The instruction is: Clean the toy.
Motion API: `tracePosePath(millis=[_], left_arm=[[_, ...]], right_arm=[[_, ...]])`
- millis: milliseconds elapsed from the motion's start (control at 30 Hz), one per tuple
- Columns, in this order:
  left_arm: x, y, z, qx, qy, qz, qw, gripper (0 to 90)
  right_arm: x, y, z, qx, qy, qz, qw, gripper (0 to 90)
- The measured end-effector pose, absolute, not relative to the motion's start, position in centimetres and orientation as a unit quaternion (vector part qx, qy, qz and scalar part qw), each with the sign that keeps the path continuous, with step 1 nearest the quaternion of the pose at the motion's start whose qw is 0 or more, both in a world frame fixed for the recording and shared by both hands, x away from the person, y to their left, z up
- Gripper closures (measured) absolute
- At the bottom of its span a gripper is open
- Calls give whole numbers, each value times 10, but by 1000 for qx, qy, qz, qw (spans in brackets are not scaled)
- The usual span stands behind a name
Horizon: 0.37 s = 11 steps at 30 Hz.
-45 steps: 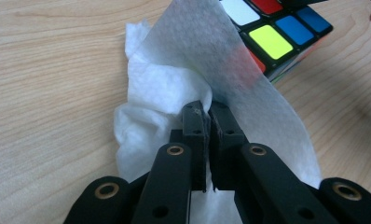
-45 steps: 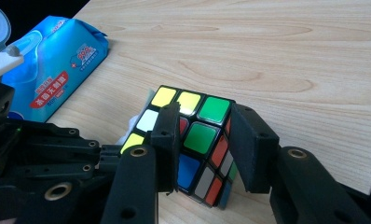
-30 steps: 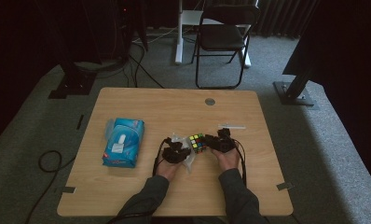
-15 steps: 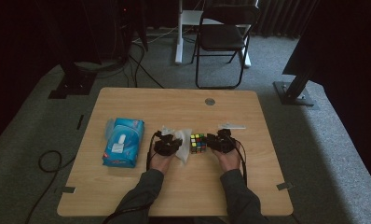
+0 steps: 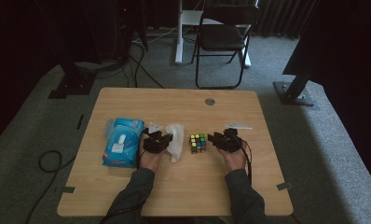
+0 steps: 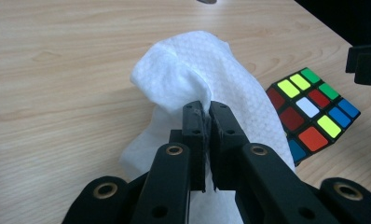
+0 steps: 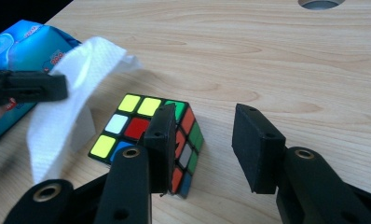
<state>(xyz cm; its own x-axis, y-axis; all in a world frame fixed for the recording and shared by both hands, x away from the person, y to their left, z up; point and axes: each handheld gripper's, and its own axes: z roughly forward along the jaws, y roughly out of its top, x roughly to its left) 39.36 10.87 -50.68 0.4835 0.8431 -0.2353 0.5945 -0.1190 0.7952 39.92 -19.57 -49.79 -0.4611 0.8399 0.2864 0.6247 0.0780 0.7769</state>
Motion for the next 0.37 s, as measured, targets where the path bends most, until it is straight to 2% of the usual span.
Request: tracePosePath(millis=[367], left_arm=[[392, 119, -499, 730, 491, 146, 452, 860]], right_arm=[[401, -206, -500, 511, 725, 445, 124, 585]])
